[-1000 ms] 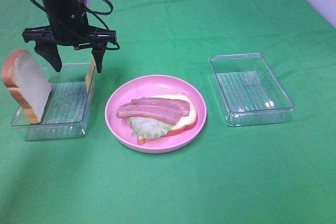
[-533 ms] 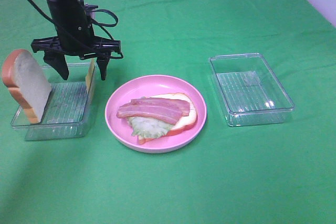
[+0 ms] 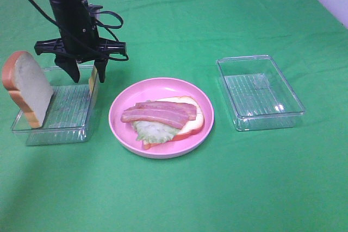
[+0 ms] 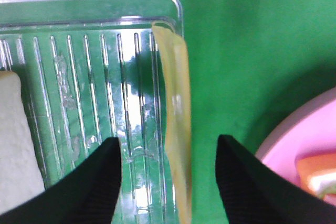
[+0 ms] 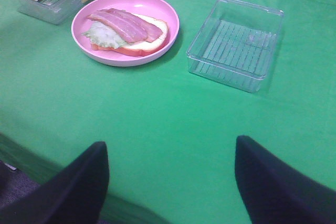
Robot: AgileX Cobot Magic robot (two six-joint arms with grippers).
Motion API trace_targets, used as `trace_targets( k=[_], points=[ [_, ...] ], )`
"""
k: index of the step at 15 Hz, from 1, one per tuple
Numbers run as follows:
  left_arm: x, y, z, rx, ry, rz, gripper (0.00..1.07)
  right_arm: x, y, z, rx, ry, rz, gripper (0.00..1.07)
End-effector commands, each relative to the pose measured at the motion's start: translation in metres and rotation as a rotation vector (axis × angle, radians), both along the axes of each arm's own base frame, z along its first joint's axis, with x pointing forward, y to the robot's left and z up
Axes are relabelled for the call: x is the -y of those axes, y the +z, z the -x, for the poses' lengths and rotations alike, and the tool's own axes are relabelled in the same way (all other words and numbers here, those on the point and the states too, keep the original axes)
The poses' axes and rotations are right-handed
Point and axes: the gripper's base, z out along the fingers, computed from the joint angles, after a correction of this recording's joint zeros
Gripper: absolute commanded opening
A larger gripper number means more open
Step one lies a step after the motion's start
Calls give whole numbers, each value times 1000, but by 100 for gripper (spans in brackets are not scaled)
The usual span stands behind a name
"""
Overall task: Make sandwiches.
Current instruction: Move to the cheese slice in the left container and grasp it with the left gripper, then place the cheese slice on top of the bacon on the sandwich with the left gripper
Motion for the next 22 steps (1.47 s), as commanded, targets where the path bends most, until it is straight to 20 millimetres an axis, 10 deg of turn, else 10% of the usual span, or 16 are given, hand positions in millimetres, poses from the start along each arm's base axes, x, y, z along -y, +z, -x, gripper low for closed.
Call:
trace_targets(
  k=[1, 8, 12, 18, 22],
  points=[
    [2, 0, 0, 11, 6, 5, 43, 0, 0, 1, 25, 5, 1, 66],
    [3, 1, -2, 30, 7, 17, 0, 0, 0, 1, 25, 5, 1, 66],
    [4, 7, 0, 32, 7, 35, 0, 0, 0, 1, 25, 5, 1, 66],
    [21, 70, 18, 83, -115, 273, 0, 0, 0, 1, 25, 5, 1, 66],
    [78, 85, 46, 93, -358, 433, 0, 0, 0, 1, 25, 5, 1, 66]
  ],
)
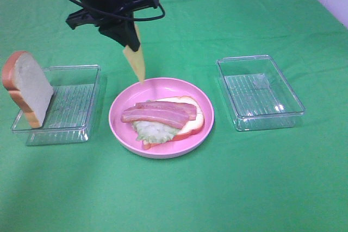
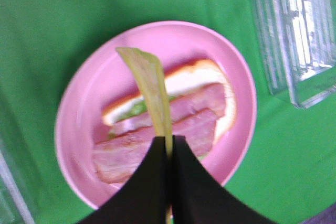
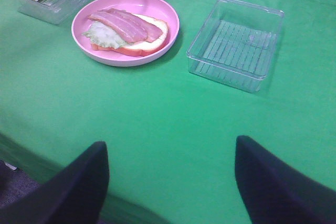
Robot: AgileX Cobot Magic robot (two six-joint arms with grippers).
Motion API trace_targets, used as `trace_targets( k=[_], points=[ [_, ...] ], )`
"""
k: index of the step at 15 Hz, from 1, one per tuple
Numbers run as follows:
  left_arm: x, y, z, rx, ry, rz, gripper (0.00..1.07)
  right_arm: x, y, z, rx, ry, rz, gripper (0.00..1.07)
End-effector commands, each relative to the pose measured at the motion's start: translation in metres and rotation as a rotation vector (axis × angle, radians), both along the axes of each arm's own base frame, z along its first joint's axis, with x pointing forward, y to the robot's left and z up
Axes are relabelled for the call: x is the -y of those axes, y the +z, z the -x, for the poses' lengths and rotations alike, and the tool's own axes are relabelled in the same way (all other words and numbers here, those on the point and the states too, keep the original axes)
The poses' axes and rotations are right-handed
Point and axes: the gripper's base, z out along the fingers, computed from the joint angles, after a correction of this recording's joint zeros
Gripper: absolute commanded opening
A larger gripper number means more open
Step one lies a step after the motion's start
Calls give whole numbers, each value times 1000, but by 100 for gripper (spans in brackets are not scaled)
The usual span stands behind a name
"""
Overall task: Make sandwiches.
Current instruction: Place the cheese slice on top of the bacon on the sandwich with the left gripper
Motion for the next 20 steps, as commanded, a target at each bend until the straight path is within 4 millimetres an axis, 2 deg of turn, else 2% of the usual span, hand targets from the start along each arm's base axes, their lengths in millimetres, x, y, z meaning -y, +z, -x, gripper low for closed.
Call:
trace_targets(
  k=[1, 3, 5, 6, 8, 10, 15, 18, 20],
  points=[
    [43, -5, 22, 7, -154, 32, 0, 0, 0, 1, 25, 5, 1, 66],
    [71, -11, 37, 13, -214, 34, 0, 0, 0, 1, 25, 5, 1, 66],
    [85, -19, 46, 6, -247, 22, 0, 0, 0, 1, 25, 5, 1, 66],
    [85, -19, 46, 6, -247, 22, 0, 0, 0, 1, 25, 5, 1, 66],
    [85, -33, 46, -41, -247, -34, 0, 0, 0, 1, 25, 5, 1, 66],
    [85, -57, 44, -96, -260, -81, 0, 0, 0, 1, 25, 5, 1, 66],
    [71, -63, 35, -21, -213, -253, 0, 0, 0, 1, 25, 5, 1, 66],
    [72, -62, 31, 16, -206, -245, 0, 0, 0, 1, 25, 5, 1, 66],
    [72, -62, 31, 22, -204, -241, 4, 0, 0, 1, 25, 5, 1, 66]
  ],
)
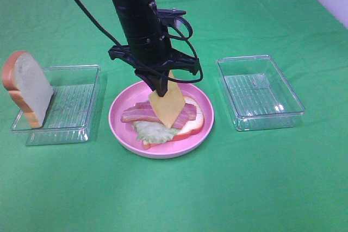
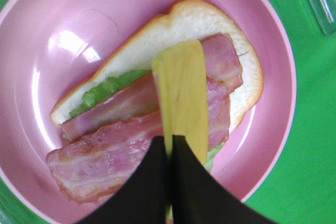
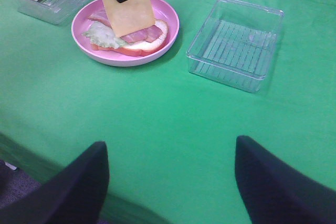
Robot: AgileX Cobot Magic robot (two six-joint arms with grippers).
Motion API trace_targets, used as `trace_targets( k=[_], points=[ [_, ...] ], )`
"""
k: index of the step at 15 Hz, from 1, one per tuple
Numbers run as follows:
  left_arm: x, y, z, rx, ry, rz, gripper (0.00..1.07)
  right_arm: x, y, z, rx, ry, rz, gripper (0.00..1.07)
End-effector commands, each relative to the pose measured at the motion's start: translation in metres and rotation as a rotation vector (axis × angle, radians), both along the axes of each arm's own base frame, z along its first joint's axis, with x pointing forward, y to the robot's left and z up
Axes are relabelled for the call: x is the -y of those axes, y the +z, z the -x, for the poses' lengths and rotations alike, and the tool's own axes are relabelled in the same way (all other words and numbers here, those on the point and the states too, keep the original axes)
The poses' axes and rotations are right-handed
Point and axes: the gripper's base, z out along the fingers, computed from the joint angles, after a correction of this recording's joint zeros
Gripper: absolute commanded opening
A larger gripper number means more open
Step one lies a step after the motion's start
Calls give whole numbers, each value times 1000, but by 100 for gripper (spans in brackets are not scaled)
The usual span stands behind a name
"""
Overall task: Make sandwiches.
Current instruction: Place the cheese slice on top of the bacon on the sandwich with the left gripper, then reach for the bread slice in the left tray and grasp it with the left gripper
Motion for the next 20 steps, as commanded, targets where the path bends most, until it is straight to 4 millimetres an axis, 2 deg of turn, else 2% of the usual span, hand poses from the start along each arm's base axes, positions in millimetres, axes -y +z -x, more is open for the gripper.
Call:
trace_targets(
  k=[1, 2, 3, 4, 5, 8, 10, 12, 14, 15, 18, 20],
  points=[
    [2, 0, 0, 12, 5, 5, 12, 0, 0, 1, 25, 5, 1, 66],
    [1, 0, -1, 22, 2, -3, 33, 0, 0, 1, 25, 5, 1, 66],
    [0, 0, -2, 33, -4, -19, 43, 0, 0, 1, 25, 5, 1, 66],
    [0, 0, -2, 33, -4, -19, 43, 0, 0, 1, 25, 5, 1, 66],
    [-1, 0, -2, 39, -8, -34, 56, 0, 0, 1, 25, 5, 1, 66],
    [-4, 6, -3, 55, -3, -36, 74, 0, 0, 1, 25, 5, 1, 66],
    [-10, 21, -4, 99, 44, -58, 78, 0, 0, 1, 25, 5, 1, 66],
    [-26, 55, -4, 195, 85, -136, 78, 0, 0, 1, 25, 5, 1, 66],
    [-43, 73, -10, 198, 136, -152, 78, 0, 0, 1, 25, 5, 1, 66],
    [-43, 73, -10, 198, 136, -152, 78, 0, 0, 1, 25, 5, 1, 66],
    [-87, 88, -26, 147, 252, -156, 78, 0, 0, 1, 25, 5, 1, 66],
    [-106, 95, -32, 137, 315, -119, 78, 0, 0, 1, 25, 5, 1, 66]
  ],
)
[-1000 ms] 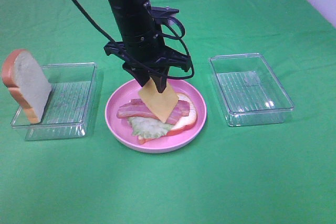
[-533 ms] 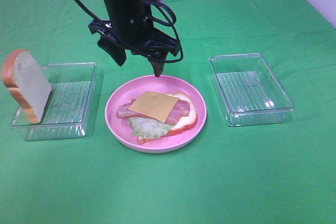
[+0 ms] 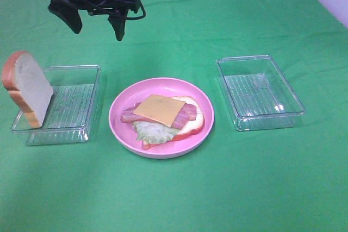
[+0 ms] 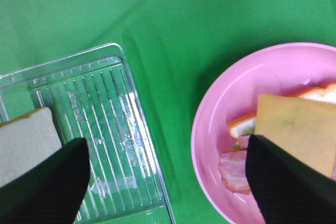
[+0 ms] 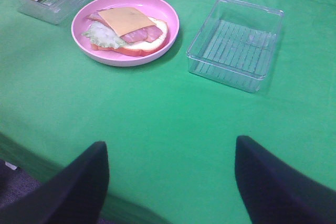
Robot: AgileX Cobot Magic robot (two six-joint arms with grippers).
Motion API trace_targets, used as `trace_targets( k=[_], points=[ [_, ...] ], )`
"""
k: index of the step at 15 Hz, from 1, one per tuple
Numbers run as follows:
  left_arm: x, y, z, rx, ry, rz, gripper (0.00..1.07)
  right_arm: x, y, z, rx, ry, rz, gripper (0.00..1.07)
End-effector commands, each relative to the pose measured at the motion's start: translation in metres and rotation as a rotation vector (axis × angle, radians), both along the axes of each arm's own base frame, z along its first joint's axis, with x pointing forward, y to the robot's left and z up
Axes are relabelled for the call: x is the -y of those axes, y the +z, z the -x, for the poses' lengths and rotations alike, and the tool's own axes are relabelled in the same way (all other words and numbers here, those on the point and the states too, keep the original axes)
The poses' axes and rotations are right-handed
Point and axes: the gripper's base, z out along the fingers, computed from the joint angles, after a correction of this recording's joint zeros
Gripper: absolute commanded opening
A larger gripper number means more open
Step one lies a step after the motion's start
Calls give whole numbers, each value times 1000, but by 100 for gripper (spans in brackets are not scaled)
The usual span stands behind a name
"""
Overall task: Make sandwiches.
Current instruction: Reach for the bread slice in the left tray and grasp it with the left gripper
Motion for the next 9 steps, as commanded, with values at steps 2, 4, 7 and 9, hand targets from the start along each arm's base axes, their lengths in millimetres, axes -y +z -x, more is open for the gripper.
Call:
trace_targets(
  k=[2, 4, 7, 9],
  points=[
    [-24, 18, 3, -39, 69, 27, 78, 0, 0, 1, 25, 5, 1, 66],
    [-61, 35, 2, -9, 145, 35, 78, 0, 0, 1, 25, 5, 1, 66],
    [-93, 42, 8, -16, 213, 36, 78, 0, 0, 1, 25, 5, 1, 66],
    [-120, 35, 21, -65, 274, 18, 78, 0, 0, 1, 25, 5, 1, 66]
  ],
)
